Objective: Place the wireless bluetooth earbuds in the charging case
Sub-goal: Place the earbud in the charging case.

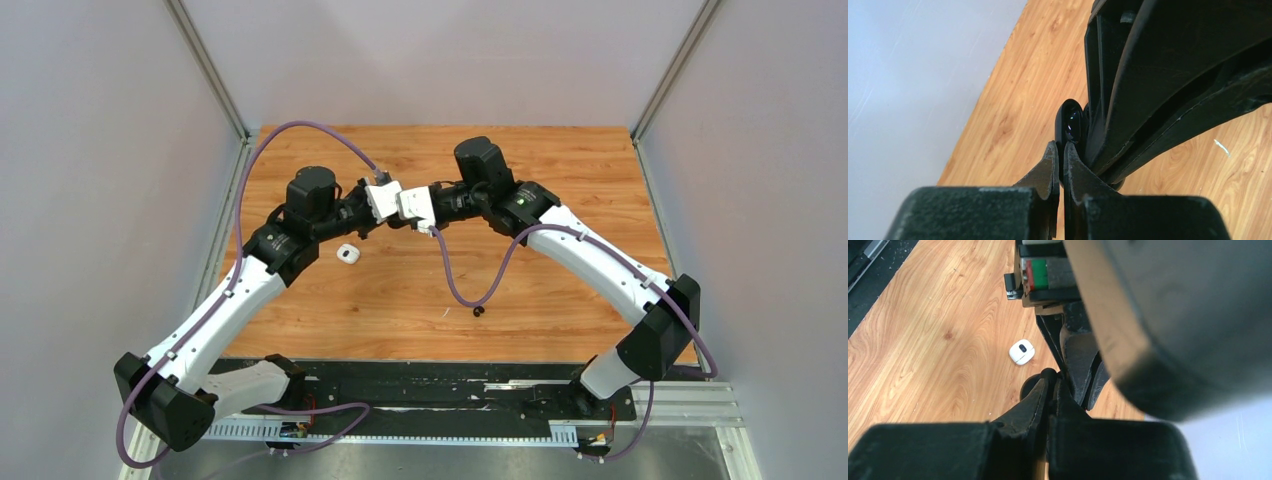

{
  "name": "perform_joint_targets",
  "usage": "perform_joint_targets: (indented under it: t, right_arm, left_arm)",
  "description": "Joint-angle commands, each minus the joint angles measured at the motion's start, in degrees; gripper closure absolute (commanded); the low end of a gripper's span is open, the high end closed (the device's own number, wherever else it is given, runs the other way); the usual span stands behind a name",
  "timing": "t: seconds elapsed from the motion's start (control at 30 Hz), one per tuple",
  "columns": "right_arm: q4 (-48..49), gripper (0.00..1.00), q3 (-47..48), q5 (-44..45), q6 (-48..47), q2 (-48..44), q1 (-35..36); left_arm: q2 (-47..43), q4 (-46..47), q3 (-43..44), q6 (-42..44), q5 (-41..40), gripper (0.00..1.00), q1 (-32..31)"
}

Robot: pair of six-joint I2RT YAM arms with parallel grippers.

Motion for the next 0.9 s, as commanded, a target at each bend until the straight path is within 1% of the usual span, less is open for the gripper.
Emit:
perform_joint_targets:
  t: [0.0,0.13,0.57,0.7,0.87]
  right_arm:
    - [-4.80,1.00,1.55,2.78,-0.68,0.60,0.17]
    - [-5.67,1.00,0.77,3.78,-2.43,-0.08,0.17]
    - [-6.17,1.00,0.55,6.25,-5.39,0.00,0.74]
    - [-4.47,1.00,-0.74,8.99,-6.82,-0.37,1.29]
    - [-4.17,1.00,-0.96,12.02,-9.97,-0.74,1.83]
  left_arm:
    - [-2.05,4.77,2.12,2.96,-1.73,1.00,-1.30]
    - [-2.43,5.81,1.77,3.22,-2.57,1.00,-1.48]
    - [-3.34,8.16,1.60,-0.59,-2.24,1.00,-1.44]
    - [-3.81,8.04,1.64,-1.91,0.36,1.00,-1.44]
    - [-3.39,6.51,2.12,-2.19,0.34,1.00,-1.47]
